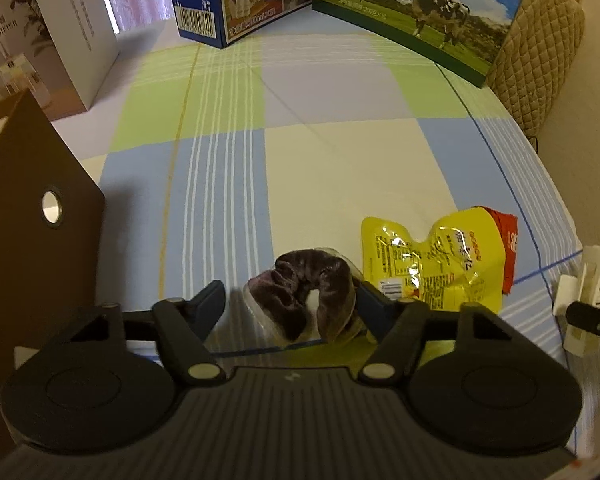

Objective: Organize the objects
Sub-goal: 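Grasp the white zigzag rack with the right tool while the left tool grasps the brown scrunchie, then carry the rack and scrunchie over the open brown box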

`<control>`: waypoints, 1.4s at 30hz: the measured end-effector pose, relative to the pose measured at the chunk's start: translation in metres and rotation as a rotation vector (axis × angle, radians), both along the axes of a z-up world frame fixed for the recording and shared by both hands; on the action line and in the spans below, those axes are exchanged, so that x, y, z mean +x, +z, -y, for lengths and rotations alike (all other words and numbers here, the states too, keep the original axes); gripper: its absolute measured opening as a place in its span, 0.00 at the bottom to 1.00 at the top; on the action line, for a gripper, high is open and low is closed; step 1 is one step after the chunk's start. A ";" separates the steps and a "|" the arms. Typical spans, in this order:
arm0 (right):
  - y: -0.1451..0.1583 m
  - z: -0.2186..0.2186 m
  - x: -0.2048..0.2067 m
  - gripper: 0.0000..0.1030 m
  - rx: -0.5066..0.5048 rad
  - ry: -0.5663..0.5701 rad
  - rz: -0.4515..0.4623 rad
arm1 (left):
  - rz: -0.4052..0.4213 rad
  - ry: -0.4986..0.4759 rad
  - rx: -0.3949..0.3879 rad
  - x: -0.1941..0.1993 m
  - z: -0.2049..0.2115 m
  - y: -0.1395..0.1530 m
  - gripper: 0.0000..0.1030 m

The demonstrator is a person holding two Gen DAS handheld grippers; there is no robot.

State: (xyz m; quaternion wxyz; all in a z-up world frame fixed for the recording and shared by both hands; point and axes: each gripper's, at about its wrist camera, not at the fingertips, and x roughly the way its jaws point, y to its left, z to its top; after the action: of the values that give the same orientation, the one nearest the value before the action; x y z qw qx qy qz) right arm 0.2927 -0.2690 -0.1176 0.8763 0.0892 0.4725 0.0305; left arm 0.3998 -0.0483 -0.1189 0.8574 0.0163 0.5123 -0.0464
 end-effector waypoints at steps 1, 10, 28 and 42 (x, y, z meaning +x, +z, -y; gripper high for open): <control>0.000 -0.001 0.001 0.24 0.000 0.000 0.001 | -0.001 -0.002 -0.011 0.000 -0.001 -0.001 0.44; 0.000 -0.004 -0.003 0.24 0.003 0.018 -0.004 | 0.024 -0.031 -0.038 -0.016 -0.003 0.004 0.21; 0.018 -0.026 -0.046 0.24 0.062 0.093 0.000 | 0.060 -0.033 -0.072 -0.071 -0.009 0.047 0.20; 0.052 -0.047 -0.081 0.24 0.075 0.147 0.058 | 0.113 -0.033 -0.129 -0.123 -0.021 0.080 0.20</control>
State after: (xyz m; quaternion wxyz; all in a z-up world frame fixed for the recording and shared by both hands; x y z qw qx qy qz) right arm 0.2117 -0.2220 -0.0660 0.8809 0.0862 0.4510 0.1150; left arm 0.2771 -0.0278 -0.0385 0.8833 -0.0279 0.4587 -0.0927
